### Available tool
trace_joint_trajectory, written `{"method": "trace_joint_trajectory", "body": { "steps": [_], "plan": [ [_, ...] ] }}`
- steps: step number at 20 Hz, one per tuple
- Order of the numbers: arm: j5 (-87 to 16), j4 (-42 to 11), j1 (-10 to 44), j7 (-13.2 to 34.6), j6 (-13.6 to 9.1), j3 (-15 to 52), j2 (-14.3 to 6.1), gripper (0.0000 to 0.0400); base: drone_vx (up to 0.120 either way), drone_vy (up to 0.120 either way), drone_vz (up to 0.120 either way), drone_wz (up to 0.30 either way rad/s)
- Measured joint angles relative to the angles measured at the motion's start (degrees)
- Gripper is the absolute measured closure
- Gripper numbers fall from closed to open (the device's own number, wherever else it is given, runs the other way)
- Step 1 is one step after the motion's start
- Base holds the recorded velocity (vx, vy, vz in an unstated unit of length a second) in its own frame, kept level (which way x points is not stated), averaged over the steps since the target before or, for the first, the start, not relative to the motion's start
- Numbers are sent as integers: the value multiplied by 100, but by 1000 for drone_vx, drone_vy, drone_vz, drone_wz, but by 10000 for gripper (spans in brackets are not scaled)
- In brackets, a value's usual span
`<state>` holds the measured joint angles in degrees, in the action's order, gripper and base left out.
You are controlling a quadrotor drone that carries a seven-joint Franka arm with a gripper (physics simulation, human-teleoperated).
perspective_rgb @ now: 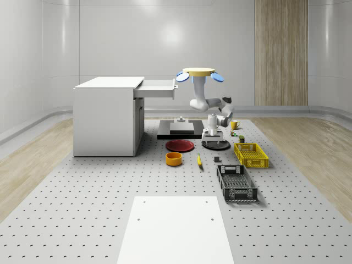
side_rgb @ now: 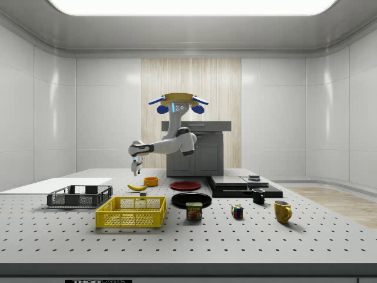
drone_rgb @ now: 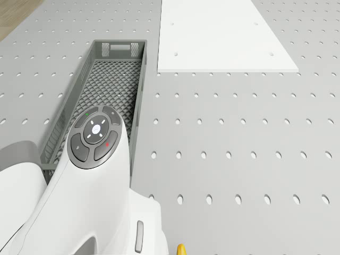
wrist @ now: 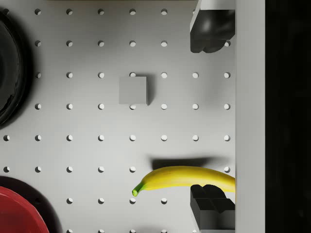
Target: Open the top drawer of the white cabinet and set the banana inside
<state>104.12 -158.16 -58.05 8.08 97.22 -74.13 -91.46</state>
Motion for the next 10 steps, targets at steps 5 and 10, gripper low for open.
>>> {"method": "trace_joint_trajectory", "body": {
  "steps": [5,10],
  "plan": [
    [47,-89,-234,-324,-40,28,29,0,0,0,0,0],
    [198,-127,-524,-667,-42,166,72,0,0,0,0,0]
  ]
}}
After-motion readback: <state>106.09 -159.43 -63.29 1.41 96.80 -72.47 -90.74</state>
